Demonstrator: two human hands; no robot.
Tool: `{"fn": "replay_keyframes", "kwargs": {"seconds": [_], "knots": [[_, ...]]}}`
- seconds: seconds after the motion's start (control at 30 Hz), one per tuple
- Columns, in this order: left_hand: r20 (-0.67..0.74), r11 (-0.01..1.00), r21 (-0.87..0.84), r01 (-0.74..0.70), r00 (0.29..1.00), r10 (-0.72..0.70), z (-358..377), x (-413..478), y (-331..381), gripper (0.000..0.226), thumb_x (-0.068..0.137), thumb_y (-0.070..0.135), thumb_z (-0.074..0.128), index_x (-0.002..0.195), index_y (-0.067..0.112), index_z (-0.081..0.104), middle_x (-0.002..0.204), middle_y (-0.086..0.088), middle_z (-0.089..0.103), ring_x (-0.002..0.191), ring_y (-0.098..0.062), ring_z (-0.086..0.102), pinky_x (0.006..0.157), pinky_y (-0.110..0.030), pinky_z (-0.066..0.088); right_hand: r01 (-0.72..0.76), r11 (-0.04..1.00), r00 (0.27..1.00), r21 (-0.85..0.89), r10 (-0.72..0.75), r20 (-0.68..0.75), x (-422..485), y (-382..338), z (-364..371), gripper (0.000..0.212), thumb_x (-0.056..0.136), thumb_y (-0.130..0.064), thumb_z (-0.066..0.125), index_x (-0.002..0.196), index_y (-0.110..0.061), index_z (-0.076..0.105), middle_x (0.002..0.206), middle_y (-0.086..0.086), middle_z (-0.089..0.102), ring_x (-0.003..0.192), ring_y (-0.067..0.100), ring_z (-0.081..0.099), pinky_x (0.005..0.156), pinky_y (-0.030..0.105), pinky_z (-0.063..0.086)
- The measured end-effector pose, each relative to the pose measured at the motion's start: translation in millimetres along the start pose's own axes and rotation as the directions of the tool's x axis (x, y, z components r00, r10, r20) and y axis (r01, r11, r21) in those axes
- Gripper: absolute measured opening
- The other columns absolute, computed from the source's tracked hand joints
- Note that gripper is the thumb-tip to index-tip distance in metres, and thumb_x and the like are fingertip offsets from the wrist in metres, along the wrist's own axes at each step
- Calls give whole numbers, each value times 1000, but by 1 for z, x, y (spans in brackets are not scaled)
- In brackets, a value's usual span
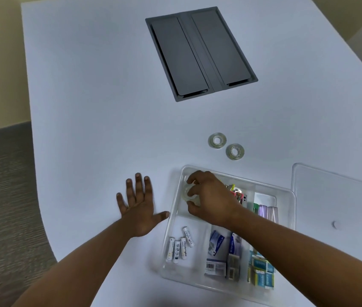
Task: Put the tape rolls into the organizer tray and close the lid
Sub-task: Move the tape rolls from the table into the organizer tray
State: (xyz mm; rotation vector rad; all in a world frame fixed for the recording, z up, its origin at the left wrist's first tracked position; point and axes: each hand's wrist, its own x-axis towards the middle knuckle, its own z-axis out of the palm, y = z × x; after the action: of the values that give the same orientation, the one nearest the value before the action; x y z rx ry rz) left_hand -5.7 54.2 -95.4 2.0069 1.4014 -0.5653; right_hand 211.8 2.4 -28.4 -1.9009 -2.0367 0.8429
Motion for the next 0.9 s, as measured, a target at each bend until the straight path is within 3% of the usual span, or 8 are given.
{"fn": "replay_keyframes", "kwargs": {"seconds": [0.17, 0.33, 0.4, 0.5, 0.57, 0.67, 0.8, 0.9], "knots": [[-58, 999, -14, -47, 997, 46, -1, 0, 7, 111, 76, 78, 36, 140, 21, -34, 142, -1, -50, 133, -28, -43, 110, -59, -15, 15, 992, 992, -127, 1, 126, 11, 8, 0, 23, 82, -30, 67, 90, -10, 74, 118, 3, 53, 103, 21, 49, 82, 36, 49], [-270, 978, 169, -120, 949, 163, -7, -7, 3, 108, 72, 84, 17, 151, 11, 4, 160, -10, -6, 146, -28, -12, 117, -49, -4, 43, 973, 982, -228, 1, 189, 17, 4, 5, 26, 87, -34, 63, 95, -11, 72, 113, 4, 53, 102, 22, 49, 78, 37, 50], [-277, 958, 203, -204, 926, 256, -9, -2, 4, 100, 76, 80, 19, 151, 15, 7, 160, -6, -4, 147, -27, -7, 117, -52, -1, 49, 971, 982, -232, -4, 190, 16, 5, 6, 26, 87, -35, 63, 99, -13, 72, 114, 3, 55, 104, 22, 51, 80, 37, 50], [-222, 945, 234, -227, 934, 279, -7, 9, 7, 96, 76, 79, 11, 151, 21, -4, 156, -2, -21, 145, -25, -17, 115, -54, -5, 59, 982, 982, -178, -25, 186, 11, 6, 3, 27, 87, -35, 62, 105, -17, 69, 116, 0, 61, 108, 20, 54, 85, 37, 50], [-207, 946, 245, -214, 941, 267, -4, 13, 6, 96, 75, 79, 9, 150, 21, -7, 155, -2, -24, 144, -25, -22, 114, -56, -5, 38, 991, 991, -127, -21, 129, 7, 8, -5, 24, 87, -34, 62, 104, -20, 68, 114, -3, 64, 107, 18, 56, 83, 35, 50], [-179, 940, 274, -205, 949, 260, -2, 15, 4, 96, 74, 80, 4, 148, 23, -16, 153, -2, -30, 142, -25, -28, 114, -56, -6, -48, 999, 995, -23, 46, -84, 4, 15, -25, 12, 85, -29, 63, 93, -23, 70, 99, -5, 68, 92, 18, 63, 75, 36, 52], [-167, 937, 272, -219, 948, 270, -2, 17, 4, 97, 67, 84, -12, 142, 25, -27, 150, -1, -36, 139, -24, -33, 113, -55, -9, -195, 978, 920, 78, 210, -332, 11, 41, -57, 4, 82, -27, 67, 83, -24, 70, 84, -5, 70, 75, 13, 64, 69, 35, 54], [-169, 940, 251, -230, 946, 276, -3, 15, 4, 101, 66, 84, -14, 145, 22, -20, 152, -2, -32, 140, -25, -30, 113, -55, -8, -328, 937, 864, 116, 347, -364, 20, 73, -70, 7, 80, -26, 67, 85, -23, 71, 88, -2, 71, 79, 18, 66, 73, 37, 55]]}}
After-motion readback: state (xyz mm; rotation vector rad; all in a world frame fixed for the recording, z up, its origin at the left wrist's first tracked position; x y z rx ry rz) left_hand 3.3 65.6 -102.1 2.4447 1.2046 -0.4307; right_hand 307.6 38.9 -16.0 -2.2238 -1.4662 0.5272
